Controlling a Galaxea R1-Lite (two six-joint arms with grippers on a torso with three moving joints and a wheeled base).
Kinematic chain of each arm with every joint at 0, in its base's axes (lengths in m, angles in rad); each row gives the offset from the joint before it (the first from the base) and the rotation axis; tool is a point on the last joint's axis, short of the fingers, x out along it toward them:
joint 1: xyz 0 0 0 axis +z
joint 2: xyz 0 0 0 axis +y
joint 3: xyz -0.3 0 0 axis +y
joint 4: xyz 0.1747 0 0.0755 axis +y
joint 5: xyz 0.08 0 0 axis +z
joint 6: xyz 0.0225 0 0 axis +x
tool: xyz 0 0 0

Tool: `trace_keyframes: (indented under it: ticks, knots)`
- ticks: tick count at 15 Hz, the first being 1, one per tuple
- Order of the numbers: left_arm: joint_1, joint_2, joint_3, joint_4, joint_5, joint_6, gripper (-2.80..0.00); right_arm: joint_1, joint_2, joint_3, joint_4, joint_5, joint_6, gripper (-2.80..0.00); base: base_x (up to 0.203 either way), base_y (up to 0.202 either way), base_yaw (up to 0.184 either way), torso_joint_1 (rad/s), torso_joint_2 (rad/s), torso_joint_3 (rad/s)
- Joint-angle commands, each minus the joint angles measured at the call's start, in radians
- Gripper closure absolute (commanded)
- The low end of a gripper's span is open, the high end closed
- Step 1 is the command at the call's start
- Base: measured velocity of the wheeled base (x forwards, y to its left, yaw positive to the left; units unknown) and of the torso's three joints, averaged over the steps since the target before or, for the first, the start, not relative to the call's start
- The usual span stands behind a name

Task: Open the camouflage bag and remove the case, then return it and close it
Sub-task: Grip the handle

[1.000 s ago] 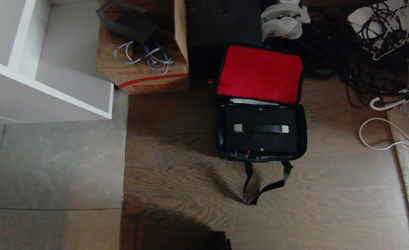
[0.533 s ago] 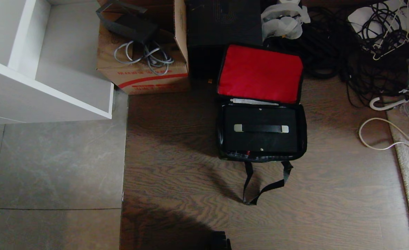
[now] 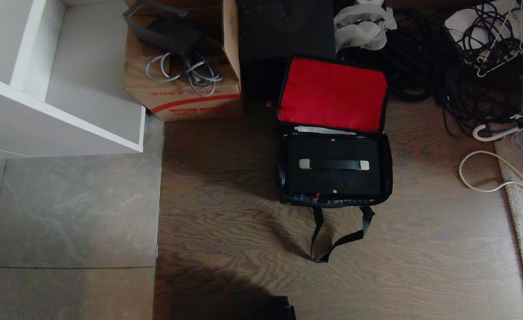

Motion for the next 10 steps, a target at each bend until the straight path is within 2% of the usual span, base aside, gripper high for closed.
trace_keyframes:
  ticks: [1,10]
  knots:
    - [0.0,0.0,0.008,-0.001,0.0,0.0,0.0,-0.001,0.001,0.0,0.0,0.0,0.0,0.0,0.0,0.0,0.0,0.0,0.0,0.0]
    - [0.0,0.0,0.009,-0.001,0.0,0.0,0.0,0.001,0.001,0.0,0.0,0.0,0.0,0.0,0.0,0.0,0.0,0.0,0.0,0.0]
